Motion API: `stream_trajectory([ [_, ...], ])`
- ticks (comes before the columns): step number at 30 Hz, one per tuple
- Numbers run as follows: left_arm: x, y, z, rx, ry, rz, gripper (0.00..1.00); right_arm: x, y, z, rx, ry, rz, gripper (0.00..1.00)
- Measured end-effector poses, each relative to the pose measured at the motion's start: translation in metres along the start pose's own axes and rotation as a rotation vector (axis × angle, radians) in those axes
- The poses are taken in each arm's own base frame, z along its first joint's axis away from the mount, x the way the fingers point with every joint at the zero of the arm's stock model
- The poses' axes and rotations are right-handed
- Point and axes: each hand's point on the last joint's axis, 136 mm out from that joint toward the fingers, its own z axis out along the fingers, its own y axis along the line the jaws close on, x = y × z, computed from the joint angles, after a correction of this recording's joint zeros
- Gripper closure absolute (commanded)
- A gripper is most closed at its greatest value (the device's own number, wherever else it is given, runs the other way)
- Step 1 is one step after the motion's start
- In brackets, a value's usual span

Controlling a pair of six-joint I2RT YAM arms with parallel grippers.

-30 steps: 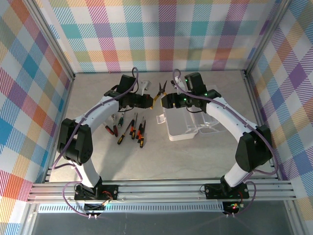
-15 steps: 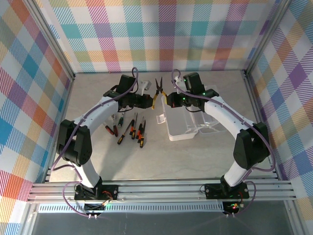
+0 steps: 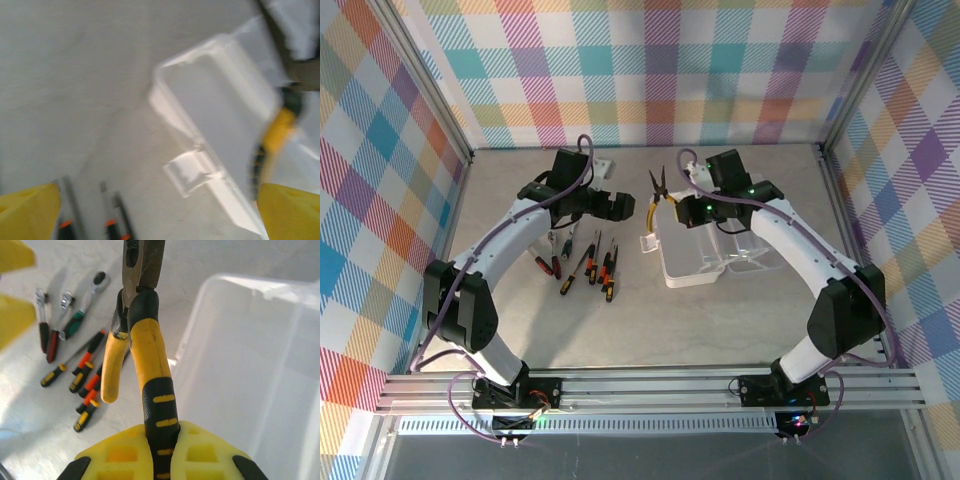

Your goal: Pack the tool kit

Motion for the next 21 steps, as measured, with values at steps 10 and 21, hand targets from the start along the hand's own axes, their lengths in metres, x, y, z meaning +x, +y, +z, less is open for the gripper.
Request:
stream_trajectory([
  [10,0.038,0.076,0.008,-0.348,0.143,-0.077,0.0,0.035,-0.032,0.006,0.106,0.15,0.003,1.0],
  [21,0.048,0.078,0.024,-0.338,0.181,-0.098,0.0,0.06,-0.042,0.05,0.124,0.275,0.017,1.0],
])
